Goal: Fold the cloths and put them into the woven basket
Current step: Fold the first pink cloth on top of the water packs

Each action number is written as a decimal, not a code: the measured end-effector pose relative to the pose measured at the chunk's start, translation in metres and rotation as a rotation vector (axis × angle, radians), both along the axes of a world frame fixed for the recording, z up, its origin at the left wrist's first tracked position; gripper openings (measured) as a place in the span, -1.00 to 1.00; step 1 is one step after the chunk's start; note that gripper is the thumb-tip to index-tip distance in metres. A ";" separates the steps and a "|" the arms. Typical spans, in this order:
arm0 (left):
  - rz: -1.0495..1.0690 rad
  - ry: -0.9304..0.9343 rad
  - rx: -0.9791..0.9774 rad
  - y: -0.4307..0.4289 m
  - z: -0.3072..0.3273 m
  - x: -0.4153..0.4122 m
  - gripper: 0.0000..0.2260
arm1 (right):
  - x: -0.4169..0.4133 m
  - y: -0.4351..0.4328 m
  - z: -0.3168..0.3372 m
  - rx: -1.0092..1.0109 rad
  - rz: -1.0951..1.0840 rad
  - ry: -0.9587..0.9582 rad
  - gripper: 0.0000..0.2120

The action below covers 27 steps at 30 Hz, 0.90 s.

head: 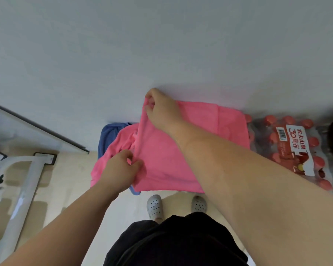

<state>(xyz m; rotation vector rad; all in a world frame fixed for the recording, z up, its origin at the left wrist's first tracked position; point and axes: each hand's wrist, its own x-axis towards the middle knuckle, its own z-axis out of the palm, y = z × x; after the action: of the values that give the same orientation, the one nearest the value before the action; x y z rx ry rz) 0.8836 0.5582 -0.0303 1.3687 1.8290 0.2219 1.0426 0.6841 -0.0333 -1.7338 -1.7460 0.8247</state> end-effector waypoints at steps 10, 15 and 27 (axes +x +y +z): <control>-0.303 0.075 0.337 0.022 0.014 0.036 -0.78 | 0.097 -0.050 0.000 0.089 -0.149 -0.205 -0.85; -0.493 0.027 0.377 0.014 0.011 0.101 -0.81 | 0.167 -0.068 0.002 -0.063 -0.227 -0.332 -0.80; -0.381 0.372 0.269 -0.033 0.003 0.203 -0.63 | 0.218 -0.070 -0.006 -0.014 0.253 -0.320 -0.69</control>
<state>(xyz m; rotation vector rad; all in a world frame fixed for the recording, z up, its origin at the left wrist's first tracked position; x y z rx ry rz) 1.0865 0.5253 -0.0272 2.0268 1.8302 0.0111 1.2608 0.6140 -0.0394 -1.7526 -2.2106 0.6904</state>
